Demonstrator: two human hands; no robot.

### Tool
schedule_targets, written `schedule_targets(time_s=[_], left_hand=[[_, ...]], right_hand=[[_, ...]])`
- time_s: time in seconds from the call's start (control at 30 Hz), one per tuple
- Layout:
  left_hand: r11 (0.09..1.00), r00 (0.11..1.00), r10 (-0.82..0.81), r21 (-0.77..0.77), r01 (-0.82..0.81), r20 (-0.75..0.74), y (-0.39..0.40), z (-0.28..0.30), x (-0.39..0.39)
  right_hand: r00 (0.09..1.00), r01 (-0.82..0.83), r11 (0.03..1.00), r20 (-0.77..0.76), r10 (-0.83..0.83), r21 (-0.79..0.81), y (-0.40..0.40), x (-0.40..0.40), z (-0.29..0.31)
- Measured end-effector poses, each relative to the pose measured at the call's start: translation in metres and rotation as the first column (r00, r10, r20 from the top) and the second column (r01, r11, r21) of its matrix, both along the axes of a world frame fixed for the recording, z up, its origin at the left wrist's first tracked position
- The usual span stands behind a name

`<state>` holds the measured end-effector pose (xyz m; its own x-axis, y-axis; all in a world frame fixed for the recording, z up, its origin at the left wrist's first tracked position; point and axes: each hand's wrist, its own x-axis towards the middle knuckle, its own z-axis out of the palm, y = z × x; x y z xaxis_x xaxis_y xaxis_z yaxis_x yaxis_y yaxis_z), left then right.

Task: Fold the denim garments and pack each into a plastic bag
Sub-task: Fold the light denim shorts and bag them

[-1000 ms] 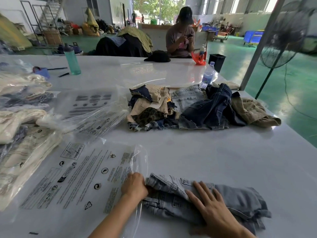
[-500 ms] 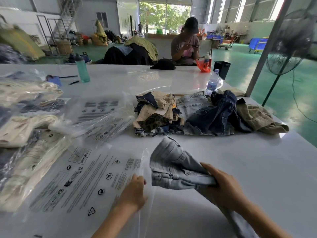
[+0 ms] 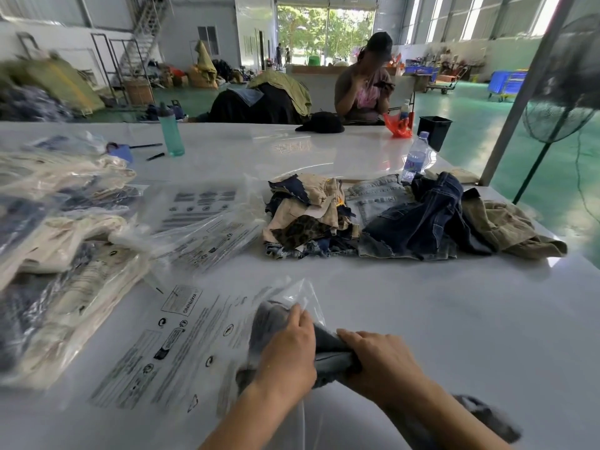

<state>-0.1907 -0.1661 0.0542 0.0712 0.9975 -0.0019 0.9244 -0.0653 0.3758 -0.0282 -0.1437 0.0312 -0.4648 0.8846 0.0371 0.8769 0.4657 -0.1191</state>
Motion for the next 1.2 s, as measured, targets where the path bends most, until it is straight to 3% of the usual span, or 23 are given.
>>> schedule_targets(time_s=[0.07,0.2,0.3,0.37,0.4,0.53,0.6,0.7,0.77,0.83,0.93,1.0,1.1,1.2], left_hand=[[0.998,0.999,-0.046,-0.033,0.047,0.014,-0.001,0.004,0.011],[0.988,0.994,-0.105,-0.109,0.106,0.018,-0.001,0.003,0.017],[0.978,0.993,-0.118,-0.171,0.117,0.006,-0.003,-0.005,0.012],[0.973,0.992,-0.123,-0.199,0.12,-0.004,-0.005,-0.012,0.008],[0.971,0.992,-0.124,-0.207,0.12,-0.008,-0.006,-0.014,0.007],[0.965,0.988,-0.152,-0.219,0.143,-0.025,-0.009,-0.018,0.01],[0.963,0.986,-0.165,-0.222,0.152,-0.04,-0.009,-0.018,0.014],[0.957,0.983,-0.177,-0.24,0.161,-0.046,-0.008,-0.019,0.02],[0.951,0.983,-0.183,-0.26,0.168,-0.032,-0.007,-0.019,0.022],[0.948,0.983,-0.182,-0.267,0.172,-0.013,-0.007,-0.018,0.021],[0.951,0.985,-0.175,-0.259,0.17,0.003,-0.008,-0.014,0.02],[0.953,0.985,-0.173,-0.25,0.169,0.003,-0.008,-0.011,0.021],[0.96,0.984,-0.18,-0.22,0.172,-0.014,-0.008,-0.005,0.022],[0.971,0.986,-0.152,-0.195,0.137,-0.064,-0.007,-0.003,0.019]], right_hand=[[0.999,-0.053,0.999,-0.009,0.053,-0.001,0.001,-0.016,0.004],[0.983,-0.107,0.99,0.137,0.119,-0.091,0.005,-0.041,-0.002],[0.991,-0.109,0.951,0.045,0.127,-0.291,0.012,-0.028,-0.009],[0.986,-0.11,0.869,-0.166,0.032,-0.483,0.016,-0.004,-0.007],[0.974,-0.083,0.862,-0.225,-0.037,-0.501,0.018,0.013,-0.006],[0.971,0.222,0.884,0.007,-0.24,-0.412,0.019,0.085,-0.019],[0.912,0.338,0.826,-0.061,-0.407,-0.451,0.014,0.103,-0.031],[0.731,0.348,0.757,-0.346,-0.588,-0.552,0.003,0.108,-0.047],[0.575,0.247,0.752,-0.532,-0.621,-0.611,-0.005,0.103,-0.052],[0.362,0.091,0.737,-0.667,-0.651,-0.67,-0.01,0.091,-0.047],[0.112,-0.162,0.65,-0.668,-0.736,-0.743,-0.01,0.06,-0.035],[0.056,-0.24,0.587,-0.614,-0.787,-0.773,-0.007,0.032,-0.033],[0.075,-0.275,0.525,-0.562,-0.824,-0.806,-0.005,-0.017,-0.031],[0.237,-0.254,0.56,-0.612,-0.755,-0.789,-0.011,-0.051,-0.036]])
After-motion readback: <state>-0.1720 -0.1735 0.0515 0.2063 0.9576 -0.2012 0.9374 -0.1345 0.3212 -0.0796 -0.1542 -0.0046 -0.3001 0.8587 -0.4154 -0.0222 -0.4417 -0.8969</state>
